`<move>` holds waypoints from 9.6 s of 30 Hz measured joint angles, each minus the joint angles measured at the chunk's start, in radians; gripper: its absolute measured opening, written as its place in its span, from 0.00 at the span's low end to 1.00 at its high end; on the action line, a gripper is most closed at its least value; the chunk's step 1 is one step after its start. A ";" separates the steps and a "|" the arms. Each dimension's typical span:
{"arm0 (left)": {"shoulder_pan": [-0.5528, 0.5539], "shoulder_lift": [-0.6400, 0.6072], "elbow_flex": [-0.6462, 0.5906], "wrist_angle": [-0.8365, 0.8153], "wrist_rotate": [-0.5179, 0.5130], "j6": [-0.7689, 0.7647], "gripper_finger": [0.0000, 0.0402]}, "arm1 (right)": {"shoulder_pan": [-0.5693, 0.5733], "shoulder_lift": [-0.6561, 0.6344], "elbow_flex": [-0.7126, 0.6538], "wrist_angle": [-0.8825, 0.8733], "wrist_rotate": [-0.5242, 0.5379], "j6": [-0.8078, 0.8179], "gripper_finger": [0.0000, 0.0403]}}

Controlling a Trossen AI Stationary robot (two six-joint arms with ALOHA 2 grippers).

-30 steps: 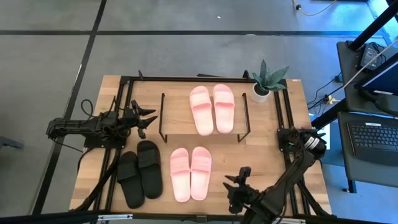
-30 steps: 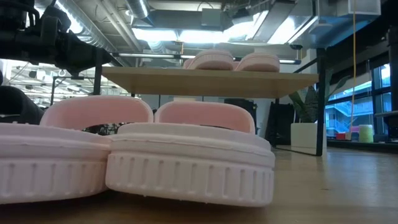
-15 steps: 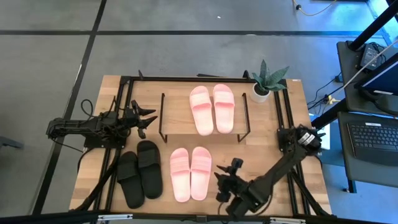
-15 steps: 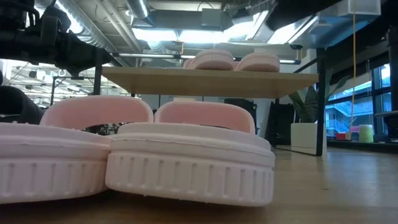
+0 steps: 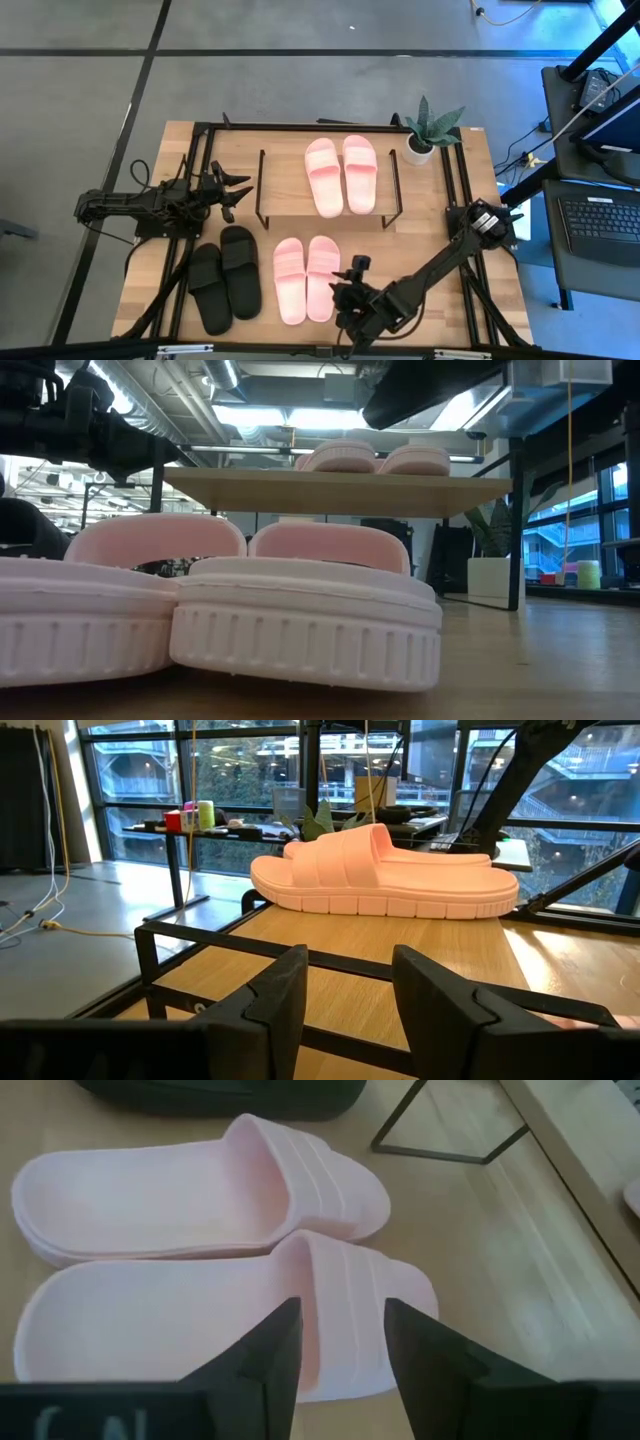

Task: Pick and place slides into the shelf
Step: Move the pink slipper under the shelf

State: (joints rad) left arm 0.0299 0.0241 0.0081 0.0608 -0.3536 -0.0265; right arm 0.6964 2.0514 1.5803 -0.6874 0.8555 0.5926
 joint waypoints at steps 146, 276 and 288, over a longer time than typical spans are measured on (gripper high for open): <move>0.001 0.000 0.000 0.000 0.000 -0.022 0.35 | -0.149 0.040 -0.242 -0.462 0.063 0.131 0.41; 0.001 0.000 0.000 0.000 0.000 -0.023 0.35 | -0.137 -0.353 -0.576 0.262 -0.552 0.056 0.45; 0.000 0.001 0.000 0.000 0.000 -0.015 0.35 | -0.154 -0.402 -0.667 0.392 -0.650 0.013 0.45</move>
State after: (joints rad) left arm 0.0303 0.0250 0.0082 0.0608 -0.3534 -0.0414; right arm 0.5422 1.6497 0.9128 -0.2958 0.2060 0.6060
